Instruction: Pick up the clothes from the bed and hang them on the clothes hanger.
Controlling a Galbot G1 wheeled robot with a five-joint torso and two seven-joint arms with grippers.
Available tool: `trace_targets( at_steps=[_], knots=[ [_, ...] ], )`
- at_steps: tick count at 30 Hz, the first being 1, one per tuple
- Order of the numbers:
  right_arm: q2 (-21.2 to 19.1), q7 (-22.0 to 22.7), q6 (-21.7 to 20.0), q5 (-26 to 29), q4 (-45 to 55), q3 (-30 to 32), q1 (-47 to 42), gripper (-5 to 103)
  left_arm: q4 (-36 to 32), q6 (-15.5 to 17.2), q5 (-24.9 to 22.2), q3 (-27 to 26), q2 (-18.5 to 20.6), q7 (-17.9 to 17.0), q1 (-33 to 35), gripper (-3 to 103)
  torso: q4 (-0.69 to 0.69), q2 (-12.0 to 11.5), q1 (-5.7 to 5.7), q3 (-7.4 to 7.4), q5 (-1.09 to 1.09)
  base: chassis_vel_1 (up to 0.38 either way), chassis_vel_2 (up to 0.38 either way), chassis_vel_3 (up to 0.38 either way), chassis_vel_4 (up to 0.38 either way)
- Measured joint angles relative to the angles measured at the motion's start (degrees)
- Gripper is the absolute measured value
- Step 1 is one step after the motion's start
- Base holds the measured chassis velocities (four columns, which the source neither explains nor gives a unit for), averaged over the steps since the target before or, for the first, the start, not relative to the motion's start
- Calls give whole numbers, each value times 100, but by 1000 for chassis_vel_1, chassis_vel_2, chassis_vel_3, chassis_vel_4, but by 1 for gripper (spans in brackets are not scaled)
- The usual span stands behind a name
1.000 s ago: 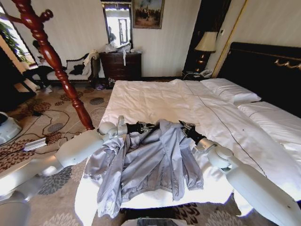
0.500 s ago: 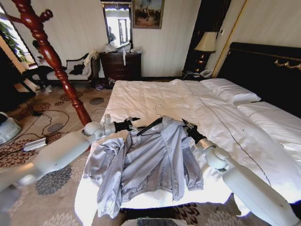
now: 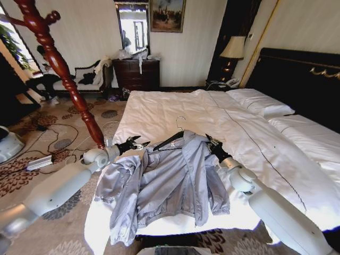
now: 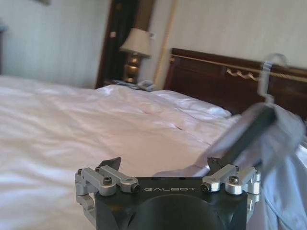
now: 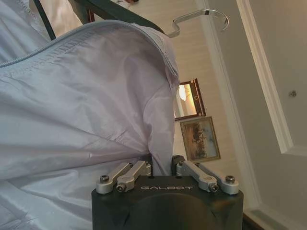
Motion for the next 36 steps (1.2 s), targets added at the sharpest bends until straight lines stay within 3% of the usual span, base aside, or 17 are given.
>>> trace_targets(
  at_steps=[3,9,13,15,17,19,23,36],
  knots=[
    [-47,12,32,-33,30,-1,-36,17,198,114,-242,-86,-190,-141,-10,100,-1,0,0,0,1,0,0,0,0],
    [-166,17,41,-50,91,-36,-52,17,1073,630,-919,-118,-901,-859,-439,100,-5,0,0,0,1,0,0,0,0],
    [-204,35,41,-45,91,-36,-53,17,1452,885,-1027,-24,-1137,-1082,-604,100,-1,0,0,0,2,0,0,0,0],
    [-254,59,38,-31,81,-33,-87,17,1682,1113,-1149,-104,-1350,-1359,-592,100,-1,0,0,0,1,0,0,0,0],
    [-261,61,37,-30,79,-33,-93,17,1692,1135,-1170,-130,-1372,-1394,-577,100,-1,0,0,0,2,0,0,0,0],
    [-329,63,35,-21,60,-26,-124,17,1762,1350,-1346,-368,-1546,-1683,-415,100,-2,0,0,0,2,0,0,0,0],
    [-408,63,32,8,56,-36,-132,17,1873,1531,-1410,-641,-1767,-1904,-250,100,0,0,0,0,0,0,0,0,0],
    [-513,63,7,64,56,-81,-129,17,2233,1867,-1302,-738,-2188,-1883,-166,100,-2,0,0,0,2,0,0,0,0]
  ],
)
